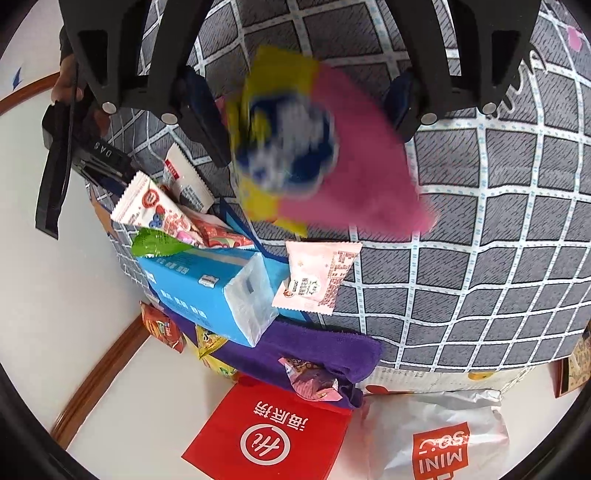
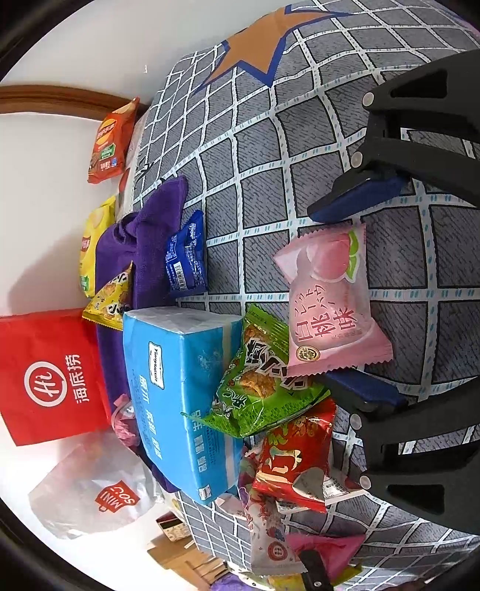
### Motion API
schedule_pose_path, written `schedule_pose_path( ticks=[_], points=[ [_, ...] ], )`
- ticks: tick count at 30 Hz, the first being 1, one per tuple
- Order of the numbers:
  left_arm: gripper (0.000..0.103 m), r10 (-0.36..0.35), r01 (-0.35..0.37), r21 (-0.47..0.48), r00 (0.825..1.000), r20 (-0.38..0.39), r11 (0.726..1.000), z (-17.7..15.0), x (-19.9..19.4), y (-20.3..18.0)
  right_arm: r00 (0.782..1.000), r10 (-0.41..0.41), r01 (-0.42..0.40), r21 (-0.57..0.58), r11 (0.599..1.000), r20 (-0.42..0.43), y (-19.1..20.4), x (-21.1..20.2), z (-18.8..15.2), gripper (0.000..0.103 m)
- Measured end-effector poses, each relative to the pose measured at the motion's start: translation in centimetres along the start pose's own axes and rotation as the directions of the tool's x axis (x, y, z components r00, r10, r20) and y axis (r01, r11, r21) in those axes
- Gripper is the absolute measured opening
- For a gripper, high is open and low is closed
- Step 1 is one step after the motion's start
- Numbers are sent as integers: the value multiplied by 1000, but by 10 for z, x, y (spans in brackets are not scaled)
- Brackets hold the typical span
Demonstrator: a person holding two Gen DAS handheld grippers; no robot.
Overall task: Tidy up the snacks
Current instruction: 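Lift and carry both held snacks over the purple towel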
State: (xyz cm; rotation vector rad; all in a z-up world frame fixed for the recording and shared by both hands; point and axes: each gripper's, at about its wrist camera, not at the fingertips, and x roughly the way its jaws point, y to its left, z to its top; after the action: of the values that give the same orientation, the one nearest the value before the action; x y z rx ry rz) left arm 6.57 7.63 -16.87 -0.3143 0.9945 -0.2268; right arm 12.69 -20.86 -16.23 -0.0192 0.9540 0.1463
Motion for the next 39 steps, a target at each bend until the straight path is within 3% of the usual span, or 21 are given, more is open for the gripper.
schedule_pose_path(
  ticks=[8,10,11,12,16,25,32,33,39],
  points=[
    [71,-14,14,-35,1000,0,999,-3,-7,8,1000,-5,5,8,1000,-2,-1,0,0,81],
    [64,-22,22,-48,1000,6,999,-3,-10,10,1000,-2,2,8,1000,-1,-1,-1,0,78],
    [54,-32,32,-51,999,4,998,-3,-10,10,1000,-6,6,0,1000,-1,-1,-2,-1,71],
    [55,-34,34,-51,999,-1,998,-3,-10,11,1000,-15,15,-2,1000,1,0,-3,-2,66],
    [53,-21,21,-32,1000,8,999,-3,-14,8,999,-34,34,-3,999,5,1,-9,-7,63],
    [53,0,1,-26,1000,31,1000,5,-36,0,1000,0,0,21,1000,27,-2,-35,-7,62],
    [53,-12,12,-7,998,59,1000,26,-50,-19,998,6,-8,25,1000,62,-1,-62,15,62],
    [53,-13,14,-29,999,31,999,30,-51,-21,997,6,-8,26,1000,74,0,-67,21,62],
    [53,-2,3,-18,998,58,1000,59,-59,-36,994,9,-13,37,999,105,6,-81,60,63]
  ],
)
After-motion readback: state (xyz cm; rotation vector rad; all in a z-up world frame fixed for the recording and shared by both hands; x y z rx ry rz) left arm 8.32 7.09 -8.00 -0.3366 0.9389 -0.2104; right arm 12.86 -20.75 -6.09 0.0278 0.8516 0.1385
